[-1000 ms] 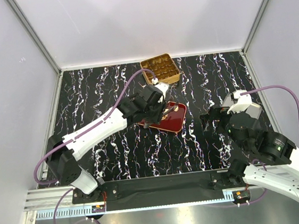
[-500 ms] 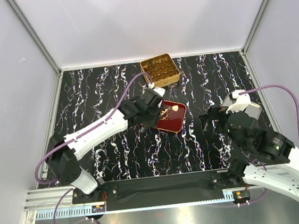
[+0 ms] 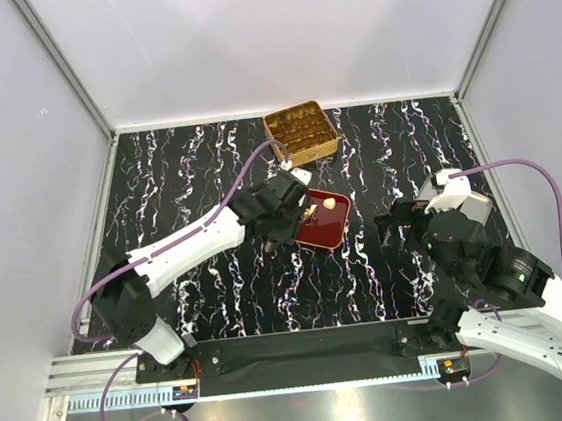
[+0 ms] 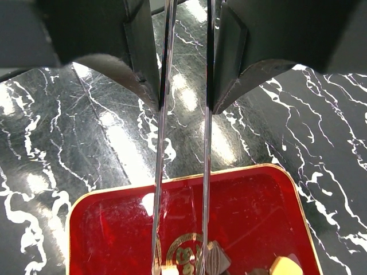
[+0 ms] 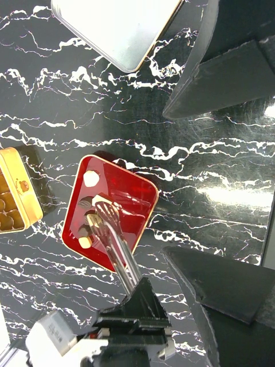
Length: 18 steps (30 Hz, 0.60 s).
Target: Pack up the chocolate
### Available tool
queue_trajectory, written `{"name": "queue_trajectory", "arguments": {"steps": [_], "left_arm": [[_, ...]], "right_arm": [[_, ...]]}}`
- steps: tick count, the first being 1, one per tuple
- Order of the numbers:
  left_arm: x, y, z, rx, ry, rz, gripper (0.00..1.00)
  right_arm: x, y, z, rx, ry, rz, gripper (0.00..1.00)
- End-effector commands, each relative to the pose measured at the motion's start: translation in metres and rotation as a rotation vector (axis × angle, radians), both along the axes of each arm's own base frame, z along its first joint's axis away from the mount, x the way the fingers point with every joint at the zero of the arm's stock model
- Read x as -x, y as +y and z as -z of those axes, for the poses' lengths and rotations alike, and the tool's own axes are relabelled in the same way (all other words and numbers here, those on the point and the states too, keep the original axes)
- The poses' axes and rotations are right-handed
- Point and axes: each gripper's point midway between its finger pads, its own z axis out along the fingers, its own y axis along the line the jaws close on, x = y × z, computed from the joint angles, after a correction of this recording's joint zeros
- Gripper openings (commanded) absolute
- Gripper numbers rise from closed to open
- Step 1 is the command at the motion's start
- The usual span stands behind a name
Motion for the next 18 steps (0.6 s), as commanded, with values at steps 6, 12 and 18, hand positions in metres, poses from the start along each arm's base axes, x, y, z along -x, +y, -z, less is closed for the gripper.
{"name": "queue_trajectory", "arguments": {"steps": [6,12,18], "left_arm": [[-0.006,-0.014,0.011,0.026,-0.001,0.002,0.41],[-0.006,-0.016,0.016,0.022,0.006,0.002,0.4],[-0.005,-0.016,0.013,0.02,0.011,0.004,0.36]], "right_arm": [[-0.003,0.002,-0.015,-0.046,-0.039,0.011,1.0],[-0.003,0.002,-0.015,-0.045,-0.038,0.013,1.0],[-0.003,0.001,-0.014,-0.044,-0.039,0.014,1.0]]}}
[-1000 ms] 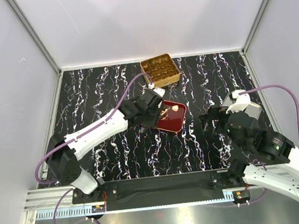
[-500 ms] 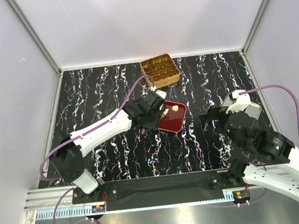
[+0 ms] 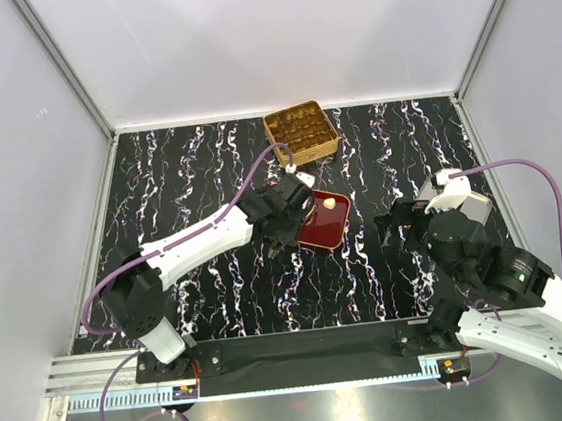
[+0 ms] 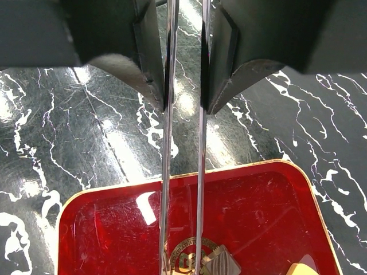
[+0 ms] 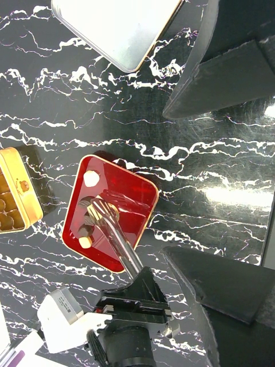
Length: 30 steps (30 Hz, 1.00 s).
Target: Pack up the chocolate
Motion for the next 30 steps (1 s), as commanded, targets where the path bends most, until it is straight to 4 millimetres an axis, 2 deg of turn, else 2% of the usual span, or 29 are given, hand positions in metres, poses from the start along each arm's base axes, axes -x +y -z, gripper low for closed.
{"name": "queue_trajectory", "arguments": {"steps": [1,5,9,14,15,16,17,19,20,22,23,24,25,26,27,28,30], "left_arm": [[-0.003,-0.01,-0.012,0.048,-0.023,0.002,0.35],[0.0,-0.007,-0.025,0.051,-0.02,-0.003,0.29],[0.002,-0.007,-0.052,0.094,-0.039,-0.006,0.27],[-0.005,-0.013,-0.102,0.172,-0.109,-0.001,0.27],[-0.012,-0.01,-0.109,0.159,-0.136,-0.012,0.27],[-0.019,-0.012,-0.126,0.178,-0.171,-0.018,0.27],[-0.025,-0.011,-0.131,0.176,-0.185,-0.024,0.27],[-0.045,-0.006,-0.136,0.17,-0.208,-0.045,0.26],[-0.057,-0.007,-0.15,0.195,-0.238,-0.054,0.26],[-0.081,-0.003,-0.154,0.188,-0.275,-0.073,0.26],[-0.094,-0.005,-0.172,0.215,-0.32,-0.085,0.26],[-0.109,0.002,-0.175,0.199,-0.348,-0.102,0.26],[-0.12,0.001,-0.171,0.182,-0.358,-0.111,0.26],[-0.134,-0.002,-0.178,0.193,-0.401,-0.122,0.26],[-0.149,0.005,-0.188,0.179,-0.453,-0.149,0.25],[-0.161,0.003,-0.183,0.165,-0.468,-0.158,0.25],[-0.184,0.002,-0.191,0.176,-0.539,-0.167,0.25]], "right_arm": [[-0.003,0.001,-0.013,-0.042,-0.039,0.015,1.0],[-0.004,0.002,-0.014,-0.045,-0.041,0.015,1.0],[-0.003,0.003,-0.016,-0.05,-0.042,0.011,0.99],[-0.004,0.006,-0.019,-0.067,-0.048,0.002,1.0],[-0.004,0.006,-0.019,-0.069,-0.047,0.001,1.0],[-0.004,0.007,-0.019,-0.07,-0.046,-0.002,1.0],[-0.004,0.008,-0.019,-0.072,-0.047,-0.003,1.0],[-0.004,0.01,-0.02,-0.077,-0.048,-0.011,1.0],[-0.005,0.011,-0.02,-0.082,-0.05,-0.013,1.0],[-0.005,0.014,-0.02,-0.084,-0.049,-0.021,1.0],[-0.006,0.015,-0.021,-0.088,-0.053,-0.019,1.0],[-0.007,0.015,-0.021,-0.087,-0.054,-0.022,1.0],[-0.007,0.016,-0.019,-0.082,-0.053,-0.023,1.0],[-0.008,0.018,-0.02,-0.085,-0.057,-0.023,1.0],[-0.009,0.018,-0.02,-0.078,-0.06,-0.026,1.0],[-0.011,0.02,-0.019,-0.07,-0.06,-0.027,1.0],[-0.014,0.021,-0.019,-0.059,-0.067,-0.023,1.0]]}}
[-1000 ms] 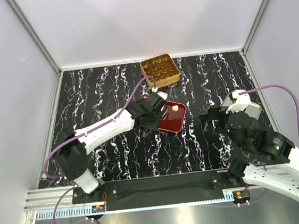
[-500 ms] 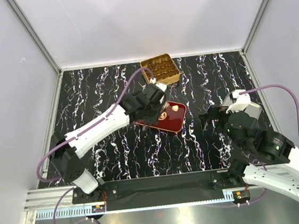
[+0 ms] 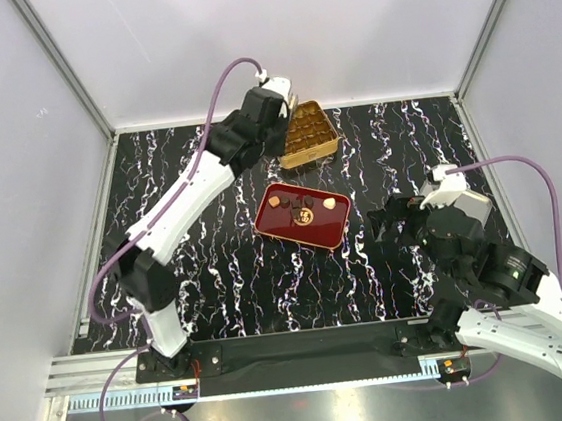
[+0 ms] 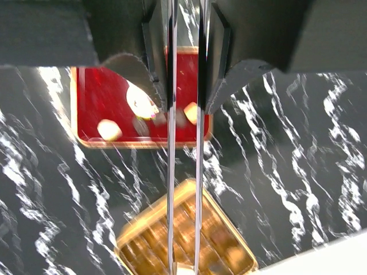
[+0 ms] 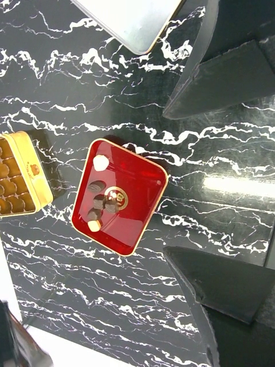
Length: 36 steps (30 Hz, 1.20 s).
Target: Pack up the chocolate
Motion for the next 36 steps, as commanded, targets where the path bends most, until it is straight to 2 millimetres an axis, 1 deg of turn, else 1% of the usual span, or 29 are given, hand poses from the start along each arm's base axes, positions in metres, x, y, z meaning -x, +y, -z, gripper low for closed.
{"name": "queue_trajectory", "arguments": {"steps": [1,2,3,4,5,7,8,10,11,12,13,14,15,17,18,19,21,22,26,32,33,36], "left_arm": [[-0.05,-0.007,-0.028,0.004,-0.186,-0.026,0.25],[-0.063,-0.013,-0.027,0.017,-0.218,-0.025,0.25],[-0.072,-0.014,-0.025,0.005,-0.236,-0.018,0.26],[-0.078,-0.018,-0.028,0.008,-0.256,-0.012,0.27],[-0.09,-0.025,-0.017,0.001,-0.261,-0.007,0.27],[-0.101,-0.033,-0.011,-0.009,-0.263,0.016,0.28],[-0.111,-0.04,-0.003,-0.011,-0.263,0.021,0.28],[-0.119,-0.048,0.008,-0.004,-0.257,0.04,0.28],[-0.124,-0.052,0.007,0.009,-0.268,0.045,0.28],[-0.13,-0.056,0.02,0.007,-0.254,0.053,0.28],[-0.134,-0.057,0.024,0.008,-0.255,0.055,0.28],[-0.138,-0.059,0.027,0.014,-0.257,0.058,0.28],[-0.143,-0.061,0.035,0.019,-0.249,0.06,0.28],[-0.151,-0.058,0.044,0.026,-0.239,0.051,0.28],[-0.153,-0.062,0.045,0.047,-0.23,0.063,0.28],[-0.155,-0.063,0.053,0.052,-0.218,0.067,0.28],[-0.16,-0.062,0.055,0.079,-0.215,0.07,0.28],[-0.162,-0.062,0.06,0.082,-0.207,0.068,0.29],[-0.168,-0.061,0.068,0.105,-0.196,0.081,0.29],[-0.175,-0.06,0.076,0.126,-0.191,0.079,0.3],[-0.177,-0.06,0.082,0.129,-0.179,0.078,0.31],[-0.179,-0.06,0.089,0.135,-0.168,0.083,0.31]], "right_arm": [[-0.009,0.009,-0.01,-0.006,-0.043,-0.004,1.0],[-0.012,0.012,-0.009,0.001,-0.042,-0.005,1.0],[-0.013,0.014,-0.011,0.003,-0.045,-0.01,1.0],[-0.016,0.016,-0.011,0.021,-0.046,-0.011,1.0],[-0.017,0.018,-0.012,0.02,-0.049,-0.012,1.0],[-0.021,0.022,-0.013,0.026,-0.056,-0.015,1.0],[-0.022,0.024,-0.013,0.028,-0.058,-0.016,1.0],[-0.026,0.028,-0.013,0.033,-0.06,-0.021,1.0],[-0.027,0.03,-0.012,0.035,-0.06,-0.022,1.0],[-0.028,0.032,-0.011,0.043,-0.061,-0.027,1.0],[-0.03,0.034,-0.008,0.055,-0.054,-0.027,1.0],[-0.031,0.034,-0.009,0.056,-0.057,-0.026,1.0],[-0.032,0.035,-0.009,0.061,-0.057,-0.029,1.0],[-0.033,0.037,-0.007,0.069,-0.05,-0.029,1.0],[-0.034,0.037,-0.006,0.069,-0.049,-0.027,1.0],[-0.034,0.038,-0.007,0.065,-0.049,-0.026,1.0],[-0.034,0.039,-0.005,0.06,-0.047,-0.028,1.0],[-0.034,0.039,-0.004,0.05,-0.049,-0.024,1.0],[-0.035,0.04,0.0,0.054,-0.041,-0.02,1.0],[-0.039,0.041,0.0,0.067,-0.042,-0.012,1.0],[-0.039,0.042,0.0,0.066,-0.043,-0.012,1.0],[-0.04,0.043,0.0,0.07,-0.047,-0.012,1.0]]}}
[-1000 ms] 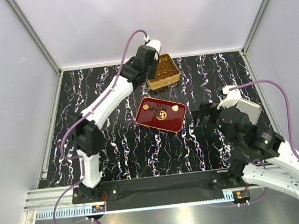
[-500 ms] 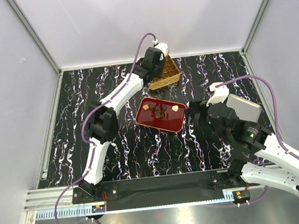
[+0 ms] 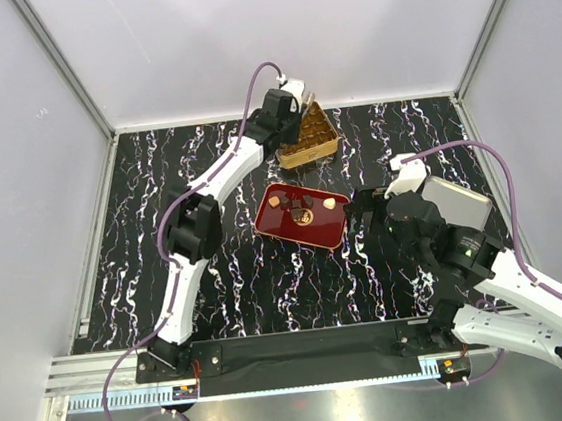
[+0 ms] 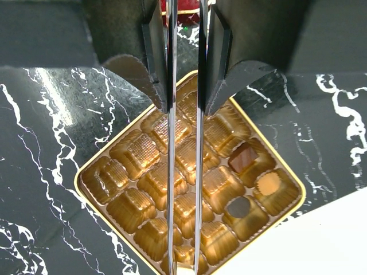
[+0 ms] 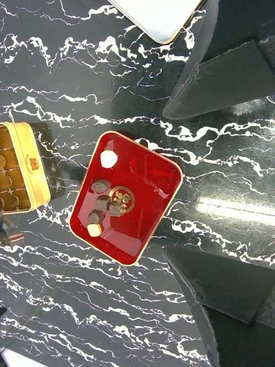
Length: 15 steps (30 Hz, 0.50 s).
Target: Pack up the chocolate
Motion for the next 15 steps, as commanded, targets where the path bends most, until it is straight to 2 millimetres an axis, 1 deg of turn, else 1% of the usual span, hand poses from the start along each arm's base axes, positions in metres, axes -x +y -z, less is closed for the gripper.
{"name": "queue_trajectory", "arguments": {"steps": [1,4,6,7,11,15], "left_arm": [[-0.018,-0.015,-0.041,0.104,-0.107,0.024,0.31],[-0.018,-0.017,-0.034,0.103,-0.1,0.036,0.33],[-0.02,-0.018,-0.034,0.104,-0.104,0.042,0.34],[-0.021,-0.018,-0.029,0.1,-0.101,0.04,0.34],[-0.027,-0.015,-0.023,0.1,-0.096,0.031,0.34],[-0.029,-0.014,-0.022,0.105,-0.097,0.025,0.35]], "right_arm": [[-0.007,0.003,-0.013,-0.033,-0.049,0.023,1.0],[-0.008,0.001,-0.011,-0.015,-0.05,0.03,1.0],[-0.009,0.0,-0.012,-0.013,-0.054,0.036,1.0],[-0.009,0.0,-0.011,-0.01,-0.054,0.037,1.0],[-0.009,-0.001,-0.012,-0.007,-0.059,0.041,1.0],[-0.009,-0.003,-0.013,-0.005,-0.065,0.047,1.0]]}}
